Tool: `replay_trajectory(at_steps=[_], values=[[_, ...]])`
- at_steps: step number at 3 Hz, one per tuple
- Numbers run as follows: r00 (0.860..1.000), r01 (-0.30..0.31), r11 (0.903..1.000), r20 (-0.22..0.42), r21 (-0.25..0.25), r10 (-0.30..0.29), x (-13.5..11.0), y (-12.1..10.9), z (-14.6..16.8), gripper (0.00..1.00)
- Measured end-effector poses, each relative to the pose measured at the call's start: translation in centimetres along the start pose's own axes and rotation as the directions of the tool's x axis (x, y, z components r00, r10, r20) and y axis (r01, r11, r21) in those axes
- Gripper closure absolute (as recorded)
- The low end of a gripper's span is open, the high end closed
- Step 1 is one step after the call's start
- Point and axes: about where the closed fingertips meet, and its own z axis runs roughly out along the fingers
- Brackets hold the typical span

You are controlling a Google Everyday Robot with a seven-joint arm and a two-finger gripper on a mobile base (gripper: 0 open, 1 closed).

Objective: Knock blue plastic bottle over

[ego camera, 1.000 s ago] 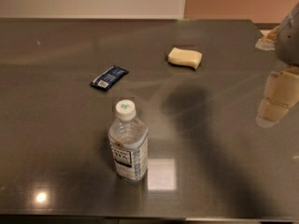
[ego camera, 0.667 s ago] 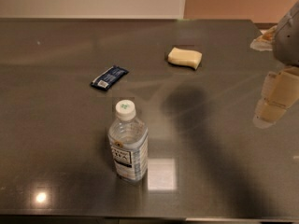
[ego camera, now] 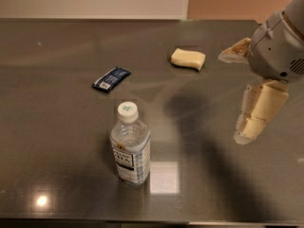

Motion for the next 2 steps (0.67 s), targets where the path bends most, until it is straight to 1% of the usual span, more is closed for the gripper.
replay_trajectory(at_steps=[1,2], values=[[0.994,0.071,0.9954,0.088,-0.063,-0.066,-3.0,2.2,1.5,0.0],[0.978,0.123,0.987,0.184,-0.103,-0.103,-5.5,3.8,2.7,0.0]])
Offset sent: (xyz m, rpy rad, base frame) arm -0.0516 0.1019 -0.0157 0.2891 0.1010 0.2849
